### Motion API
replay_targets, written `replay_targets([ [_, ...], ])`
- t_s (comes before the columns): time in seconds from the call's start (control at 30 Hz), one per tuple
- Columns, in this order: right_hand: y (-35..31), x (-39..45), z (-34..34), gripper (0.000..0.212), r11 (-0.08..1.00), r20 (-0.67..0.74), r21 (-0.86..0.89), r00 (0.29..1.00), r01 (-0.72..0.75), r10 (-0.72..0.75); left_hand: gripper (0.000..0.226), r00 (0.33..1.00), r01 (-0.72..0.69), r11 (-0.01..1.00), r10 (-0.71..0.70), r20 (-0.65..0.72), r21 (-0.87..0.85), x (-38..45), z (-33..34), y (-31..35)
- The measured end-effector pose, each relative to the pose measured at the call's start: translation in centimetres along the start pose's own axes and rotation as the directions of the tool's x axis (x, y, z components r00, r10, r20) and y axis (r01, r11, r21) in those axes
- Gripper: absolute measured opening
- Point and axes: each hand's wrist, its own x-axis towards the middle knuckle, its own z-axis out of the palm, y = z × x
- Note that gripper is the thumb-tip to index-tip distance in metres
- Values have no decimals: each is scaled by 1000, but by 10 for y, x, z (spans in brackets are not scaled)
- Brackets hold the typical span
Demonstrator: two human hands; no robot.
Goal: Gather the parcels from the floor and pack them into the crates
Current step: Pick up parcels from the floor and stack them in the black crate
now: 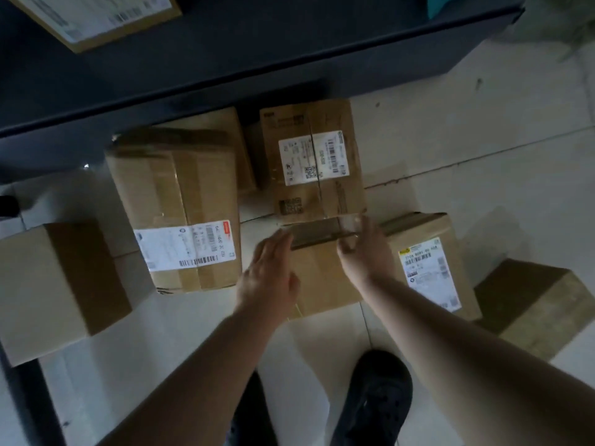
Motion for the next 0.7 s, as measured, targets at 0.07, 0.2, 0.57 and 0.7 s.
replay_targets([
  [0.07, 5, -14, 16, 73, 995, 124, 0, 988, -96, 95, 76, 935, 352, 922, -338, 109, -158, -4, 22, 2],
  [0.2, 14, -23, 31, 71, 934, 121, 187, 951, -303, 284, 78, 779, 624, 700, -587, 218, -347, 8, 33, -5],
  [0.57, 43, -54, 32, 46, 823, -235, 568, 961, 15, 145, 37, 796, 436, 493, -601, 68, -753, -11, 24, -22],
  [0.7, 39, -49, 32, 87, 890, -56, 455, 997, -29, 61, 61, 812, 468, 583, -580, 63, -664, -22, 30, -26],
])
